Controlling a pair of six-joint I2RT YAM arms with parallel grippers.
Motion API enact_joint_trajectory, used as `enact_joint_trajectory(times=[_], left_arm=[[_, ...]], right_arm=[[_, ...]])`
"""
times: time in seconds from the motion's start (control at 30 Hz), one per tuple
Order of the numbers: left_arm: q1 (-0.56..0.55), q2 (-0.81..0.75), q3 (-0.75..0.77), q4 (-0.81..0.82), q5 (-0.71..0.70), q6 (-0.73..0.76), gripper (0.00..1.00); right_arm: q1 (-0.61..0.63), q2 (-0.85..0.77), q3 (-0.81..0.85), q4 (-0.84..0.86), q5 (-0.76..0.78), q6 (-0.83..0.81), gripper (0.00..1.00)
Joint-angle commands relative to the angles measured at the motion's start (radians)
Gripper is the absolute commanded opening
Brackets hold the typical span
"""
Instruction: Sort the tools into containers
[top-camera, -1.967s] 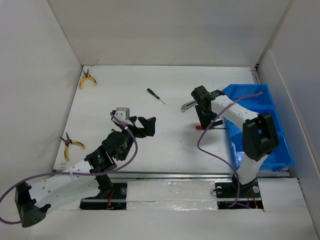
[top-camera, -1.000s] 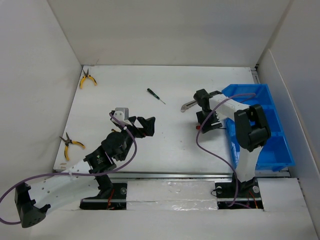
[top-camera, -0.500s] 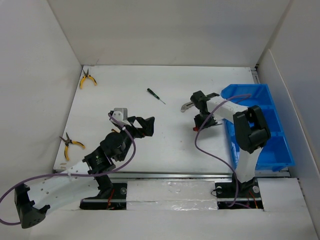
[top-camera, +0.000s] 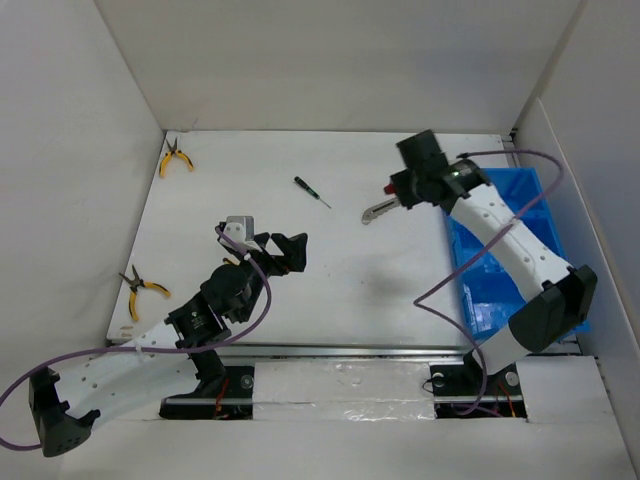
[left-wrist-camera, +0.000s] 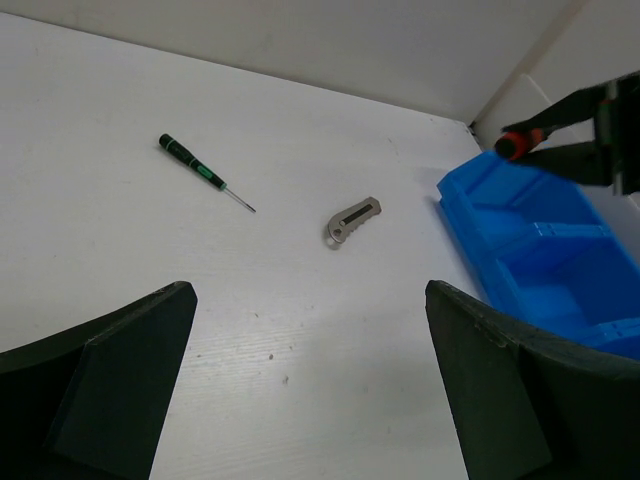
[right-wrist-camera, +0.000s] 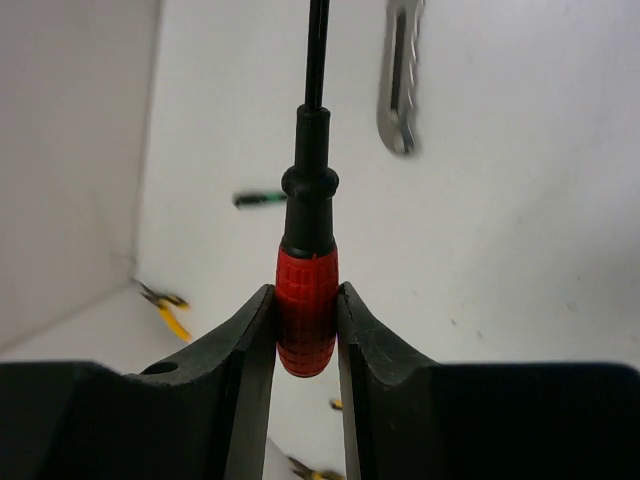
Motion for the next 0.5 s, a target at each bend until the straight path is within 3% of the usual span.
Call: enact_joint_trajectory(times=[0.0, 0.27, 0.47], left_arm=[[0.003, -0.009, 0.036, 0.022, -0.015, -0.009, 0.99], [0.003, -0.007, 0.031, 0.033, 0.000, -0.009, 0.99], [0.003, 0.017, 0.041, 0.030, 0.010, -0.008, 0.99]], right_arm=[[-0.173, -0.003, 0.064, -0.064, 0.095, -0.074, 0.00], [-0.486, 0.095, 0.115, -0.019, -0.055, -0.203, 0.00], [-0.597, 0.214, 0.118, 0.007, -0.166, -0.249, 0.00]])
